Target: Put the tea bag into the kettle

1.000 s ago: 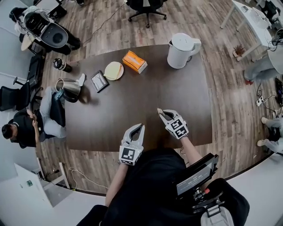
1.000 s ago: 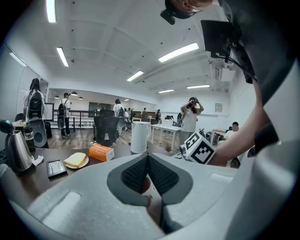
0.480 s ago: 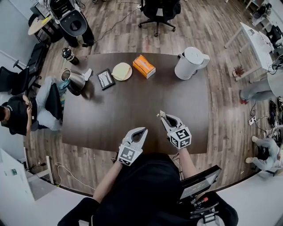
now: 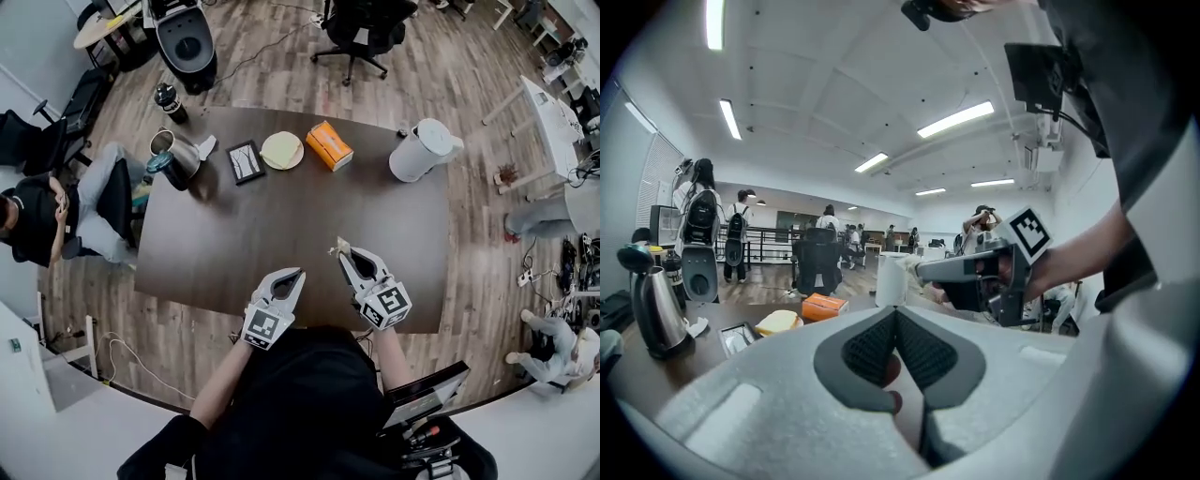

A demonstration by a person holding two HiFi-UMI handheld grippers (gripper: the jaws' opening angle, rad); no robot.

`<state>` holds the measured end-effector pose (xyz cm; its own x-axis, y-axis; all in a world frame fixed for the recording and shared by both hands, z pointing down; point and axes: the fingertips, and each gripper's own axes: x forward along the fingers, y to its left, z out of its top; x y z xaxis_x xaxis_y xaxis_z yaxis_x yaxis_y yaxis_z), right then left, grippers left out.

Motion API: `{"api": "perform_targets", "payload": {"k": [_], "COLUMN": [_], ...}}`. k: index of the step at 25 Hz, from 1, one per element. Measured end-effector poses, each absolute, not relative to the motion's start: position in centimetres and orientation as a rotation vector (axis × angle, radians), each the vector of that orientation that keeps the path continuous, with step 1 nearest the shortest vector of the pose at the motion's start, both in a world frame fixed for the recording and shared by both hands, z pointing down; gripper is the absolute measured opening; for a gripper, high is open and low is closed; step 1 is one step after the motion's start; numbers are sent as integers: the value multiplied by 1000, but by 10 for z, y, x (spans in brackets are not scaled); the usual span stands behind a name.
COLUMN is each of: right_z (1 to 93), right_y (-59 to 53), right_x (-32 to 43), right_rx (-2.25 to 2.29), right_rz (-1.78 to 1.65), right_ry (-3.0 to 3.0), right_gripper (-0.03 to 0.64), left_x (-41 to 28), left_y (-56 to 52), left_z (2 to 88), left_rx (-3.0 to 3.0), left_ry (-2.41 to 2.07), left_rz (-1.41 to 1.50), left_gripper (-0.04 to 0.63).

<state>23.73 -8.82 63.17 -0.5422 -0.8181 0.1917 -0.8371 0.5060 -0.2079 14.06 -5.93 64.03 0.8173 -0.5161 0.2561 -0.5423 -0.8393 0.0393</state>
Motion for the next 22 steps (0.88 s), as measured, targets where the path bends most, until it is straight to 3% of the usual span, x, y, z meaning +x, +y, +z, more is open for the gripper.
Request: {"api": "perform_targets", "payload": {"k": [22], "right_z": [553], "right_y": [-116], "right_x": [77], "right_rx": [1093], "right_rz": [230], "right_ry": [-2966], "right_gripper": [61], "left_x": [-1], "left_y": [-92], "left_z": [597], "left_rx": [2801], "left_ry": [-1210], "left_rz": [238], "left_gripper": [3]}}
